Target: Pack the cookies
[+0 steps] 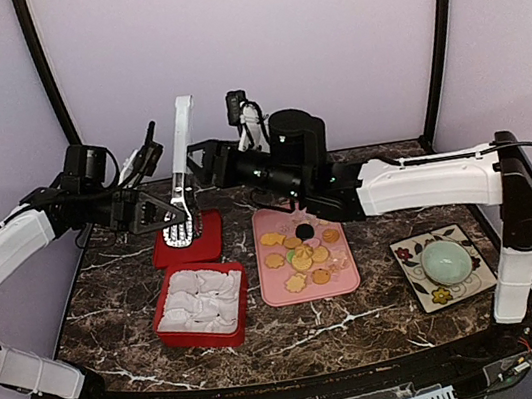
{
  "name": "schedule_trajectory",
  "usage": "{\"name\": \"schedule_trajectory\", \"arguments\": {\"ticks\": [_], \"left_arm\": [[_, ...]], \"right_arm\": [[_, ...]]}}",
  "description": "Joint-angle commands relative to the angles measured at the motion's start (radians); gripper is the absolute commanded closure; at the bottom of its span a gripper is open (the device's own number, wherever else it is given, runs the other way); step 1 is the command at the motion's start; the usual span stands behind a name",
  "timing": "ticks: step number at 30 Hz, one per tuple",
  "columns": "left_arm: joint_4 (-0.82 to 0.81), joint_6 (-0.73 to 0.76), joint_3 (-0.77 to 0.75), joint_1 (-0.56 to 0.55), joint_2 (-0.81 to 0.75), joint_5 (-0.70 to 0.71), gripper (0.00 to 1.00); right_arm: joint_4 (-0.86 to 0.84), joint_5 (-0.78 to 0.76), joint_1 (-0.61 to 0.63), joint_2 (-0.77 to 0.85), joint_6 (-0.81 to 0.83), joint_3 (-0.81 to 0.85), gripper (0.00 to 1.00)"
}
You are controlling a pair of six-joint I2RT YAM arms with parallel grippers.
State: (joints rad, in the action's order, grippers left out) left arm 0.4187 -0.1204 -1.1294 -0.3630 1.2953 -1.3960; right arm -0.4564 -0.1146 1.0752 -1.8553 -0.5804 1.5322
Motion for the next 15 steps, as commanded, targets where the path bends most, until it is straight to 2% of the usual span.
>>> {"name": "schedule_trajectory", "arguments": {"ticks": [1, 2, 7, 15], "left_arm": [[0.211, 0.226, -0.083, 0.001, -0.027, 0.056, 1.00], [0.237, 0.253, -0.093, 0.001, -0.026, 0.062, 1.00], [0.300, 0.319, -0.127, 0.001, -0.022, 0.083, 1.00], [0.346, 0.364, -0.135, 0.000, -0.024, 0.077, 1.00]], "right_arm": [[-0.029, 0.451, -0.088, 0.072, -0.074, -0.058, 0.08], [-0.046, 0.516, -0.103, 0.080, -0.089, -0.080, 0.01], [-0.065, 0.665, -0.118, 0.115, -0.075, -0.120, 0.00], [0.131, 0.785, -0.118, -0.007, 0.004, 0.151, 0.00]]}}
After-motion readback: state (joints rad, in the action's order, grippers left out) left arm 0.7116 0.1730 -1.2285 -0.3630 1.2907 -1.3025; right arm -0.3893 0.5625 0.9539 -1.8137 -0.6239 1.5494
